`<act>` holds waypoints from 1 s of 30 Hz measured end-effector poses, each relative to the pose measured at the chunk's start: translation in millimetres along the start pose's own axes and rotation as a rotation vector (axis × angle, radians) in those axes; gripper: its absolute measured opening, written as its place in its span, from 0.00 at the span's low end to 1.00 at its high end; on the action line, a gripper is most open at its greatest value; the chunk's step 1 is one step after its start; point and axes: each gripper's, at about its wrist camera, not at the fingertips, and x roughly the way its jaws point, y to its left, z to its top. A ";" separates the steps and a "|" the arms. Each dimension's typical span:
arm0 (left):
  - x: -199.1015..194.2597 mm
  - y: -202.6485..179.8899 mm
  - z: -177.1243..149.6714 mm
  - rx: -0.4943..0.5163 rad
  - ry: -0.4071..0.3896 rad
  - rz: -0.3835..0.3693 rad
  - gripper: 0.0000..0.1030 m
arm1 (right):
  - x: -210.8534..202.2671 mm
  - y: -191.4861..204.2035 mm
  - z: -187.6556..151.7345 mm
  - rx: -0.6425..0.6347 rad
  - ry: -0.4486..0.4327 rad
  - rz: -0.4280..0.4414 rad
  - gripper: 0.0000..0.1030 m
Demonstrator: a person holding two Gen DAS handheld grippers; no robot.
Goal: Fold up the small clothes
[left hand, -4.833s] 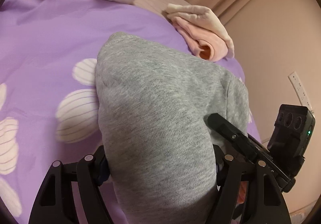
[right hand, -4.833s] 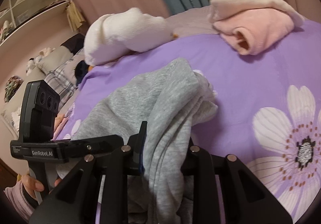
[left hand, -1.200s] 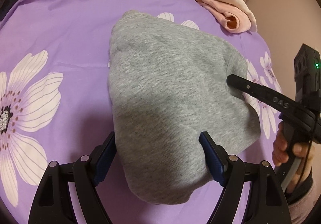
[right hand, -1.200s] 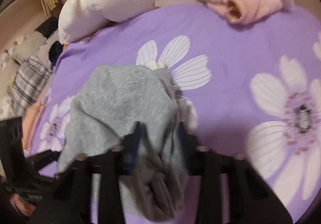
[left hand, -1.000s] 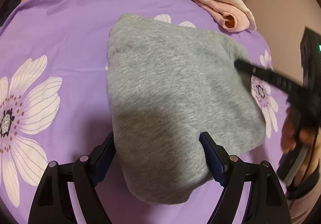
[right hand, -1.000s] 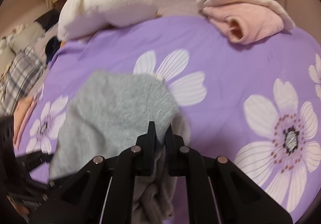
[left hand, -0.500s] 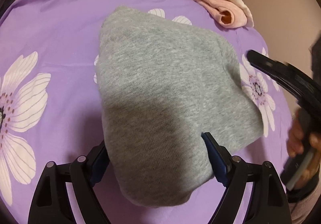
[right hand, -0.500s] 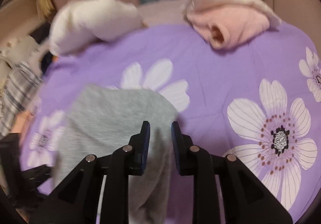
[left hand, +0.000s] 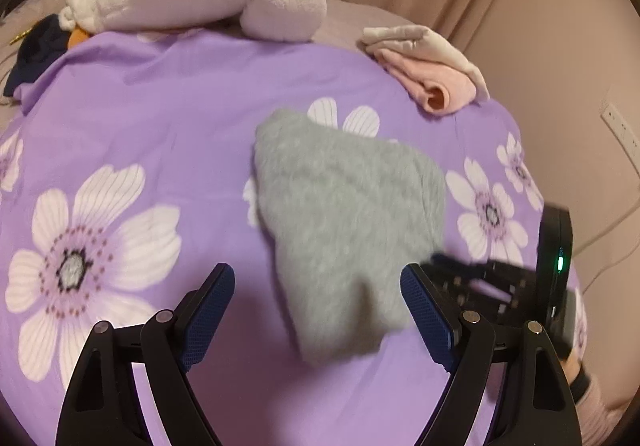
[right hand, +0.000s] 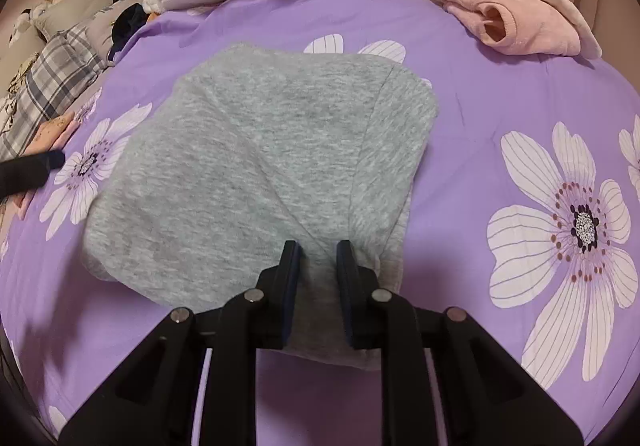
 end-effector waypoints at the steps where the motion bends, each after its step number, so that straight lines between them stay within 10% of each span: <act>1: 6.2 -1.2 4.9 -0.007 0.003 -0.013 0.82 | -0.2 -0.3 -0.7 -0.003 -0.002 -0.001 0.19; 7: 59.4 -5.4 36.4 -0.027 0.062 -0.037 0.50 | 0.7 -5.0 -3.7 0.037 -0.019 0.049 0.21; 14: 101.2 -2.3 26.0 0.025 0.122 0.072 0.49 | -23.8 -7.3 13.4 0.081 -0.118 0.165 0.50; 21: 70.7 -5.6 18.5 0.035 0.059 0.078 0.49 | 1.1 -8.9 45.1 0.170 -0.097 0.110 0.50; 30: 43.6 -19.8 -30.6 0.112 0.006 0.108 0.56 | -35.9 8.7 -1.8 0.055 -0.157 0.101 0.50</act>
